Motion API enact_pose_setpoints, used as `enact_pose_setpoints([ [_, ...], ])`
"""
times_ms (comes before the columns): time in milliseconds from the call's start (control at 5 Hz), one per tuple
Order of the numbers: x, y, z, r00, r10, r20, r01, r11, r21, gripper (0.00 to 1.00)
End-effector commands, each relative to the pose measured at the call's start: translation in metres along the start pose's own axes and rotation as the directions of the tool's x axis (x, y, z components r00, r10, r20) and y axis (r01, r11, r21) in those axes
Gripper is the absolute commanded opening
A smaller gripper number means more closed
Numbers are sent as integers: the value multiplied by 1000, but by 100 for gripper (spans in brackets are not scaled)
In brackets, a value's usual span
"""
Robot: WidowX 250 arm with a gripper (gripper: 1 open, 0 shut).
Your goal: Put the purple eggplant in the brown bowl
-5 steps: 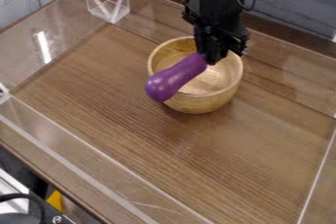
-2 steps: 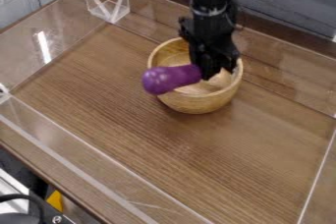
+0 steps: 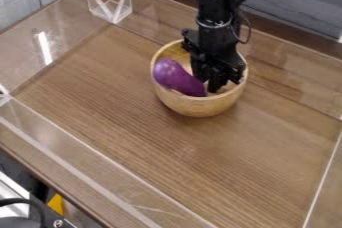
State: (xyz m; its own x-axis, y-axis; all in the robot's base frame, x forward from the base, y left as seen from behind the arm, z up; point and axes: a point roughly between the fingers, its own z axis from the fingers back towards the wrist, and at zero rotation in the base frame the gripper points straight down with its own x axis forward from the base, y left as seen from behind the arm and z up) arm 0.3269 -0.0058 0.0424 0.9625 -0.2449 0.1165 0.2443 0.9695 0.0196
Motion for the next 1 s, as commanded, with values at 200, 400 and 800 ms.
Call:
enact_pose_setpoints([
  [200, 7, 21, 6, 999, 30, 41, -30, 1000, -1, 100],
  [400, 3, 28, 9, 995, 96, 41, -96, 995, -1, 100],
  [800, -3, 32, 13, 984, 171, 40, -171, 985, -13, 100],
])
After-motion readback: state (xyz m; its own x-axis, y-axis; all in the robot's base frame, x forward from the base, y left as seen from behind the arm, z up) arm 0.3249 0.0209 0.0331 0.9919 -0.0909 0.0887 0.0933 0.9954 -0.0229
